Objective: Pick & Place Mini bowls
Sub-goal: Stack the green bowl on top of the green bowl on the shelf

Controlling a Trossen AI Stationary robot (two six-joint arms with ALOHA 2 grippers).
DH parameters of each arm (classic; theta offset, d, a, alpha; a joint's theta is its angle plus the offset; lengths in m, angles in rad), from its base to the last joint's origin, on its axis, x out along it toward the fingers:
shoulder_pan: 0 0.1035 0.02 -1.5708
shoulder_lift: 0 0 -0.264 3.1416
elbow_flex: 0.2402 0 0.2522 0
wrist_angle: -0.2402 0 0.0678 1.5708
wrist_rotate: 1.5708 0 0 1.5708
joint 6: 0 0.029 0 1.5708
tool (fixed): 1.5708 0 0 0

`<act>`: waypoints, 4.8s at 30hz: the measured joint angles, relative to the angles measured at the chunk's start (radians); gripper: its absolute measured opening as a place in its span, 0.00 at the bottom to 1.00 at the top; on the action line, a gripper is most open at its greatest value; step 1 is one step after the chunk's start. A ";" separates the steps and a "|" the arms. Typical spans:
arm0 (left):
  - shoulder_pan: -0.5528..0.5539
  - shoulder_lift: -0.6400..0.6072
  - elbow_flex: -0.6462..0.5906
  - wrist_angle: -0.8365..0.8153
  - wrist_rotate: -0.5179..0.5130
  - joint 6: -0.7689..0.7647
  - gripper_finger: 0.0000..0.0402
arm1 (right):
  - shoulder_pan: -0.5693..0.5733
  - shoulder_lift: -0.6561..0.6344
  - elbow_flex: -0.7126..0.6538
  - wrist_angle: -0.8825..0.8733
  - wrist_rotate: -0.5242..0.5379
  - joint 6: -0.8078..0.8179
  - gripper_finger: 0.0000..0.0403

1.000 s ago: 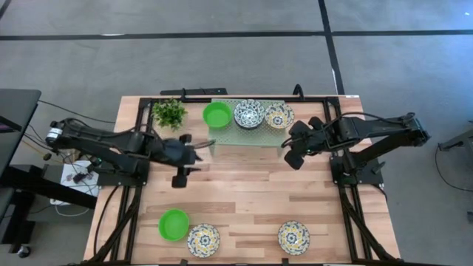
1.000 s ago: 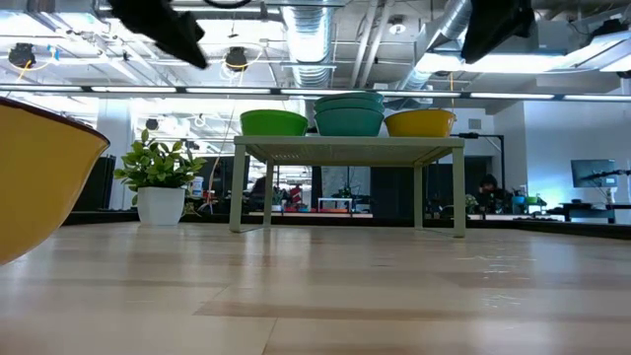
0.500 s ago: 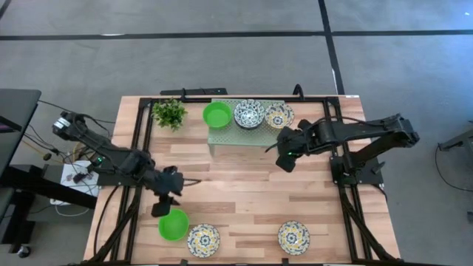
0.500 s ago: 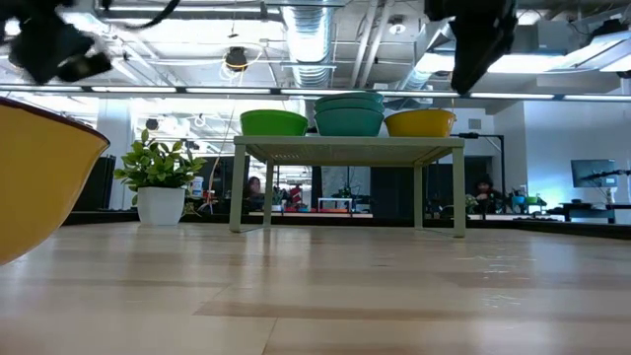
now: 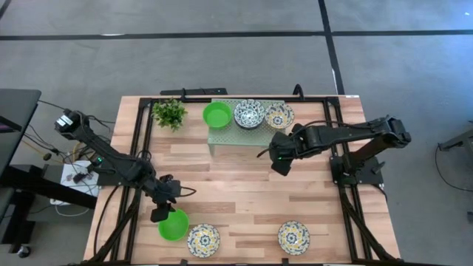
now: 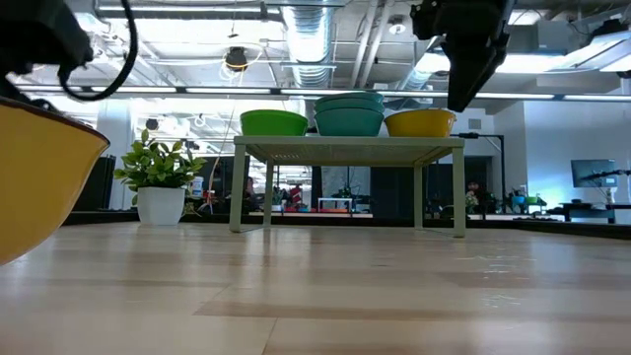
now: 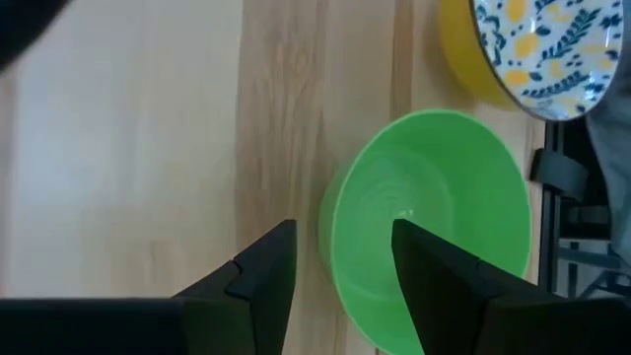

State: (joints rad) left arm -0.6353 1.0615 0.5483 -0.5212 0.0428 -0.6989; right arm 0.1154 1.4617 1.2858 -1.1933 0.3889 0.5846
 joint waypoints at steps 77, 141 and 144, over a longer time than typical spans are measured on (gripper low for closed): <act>0.588 -0.094 0.255 0.111 -0.545 0.360 0.03 | 0.000 -0.002 0.000 0.005 0.004 -0.001 0.45; 1.068 0.037 0.264 0.432 -0.296 0.422 0.20 | 0.000 -0.002 0.000 0.032 0.005 -0.018 0.41; 1.061 0.015 0.264 0.433 -0.296 0.524 0.21 | 0.000 -0.002 0.000 0.032 0.005 -0.018 0.41</act>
State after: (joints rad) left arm 0.4254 1.0769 0.8127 -0.0881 -0.2531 -0.1751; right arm 0.1154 1.4597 1.2858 -1.1614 0.3935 0.5663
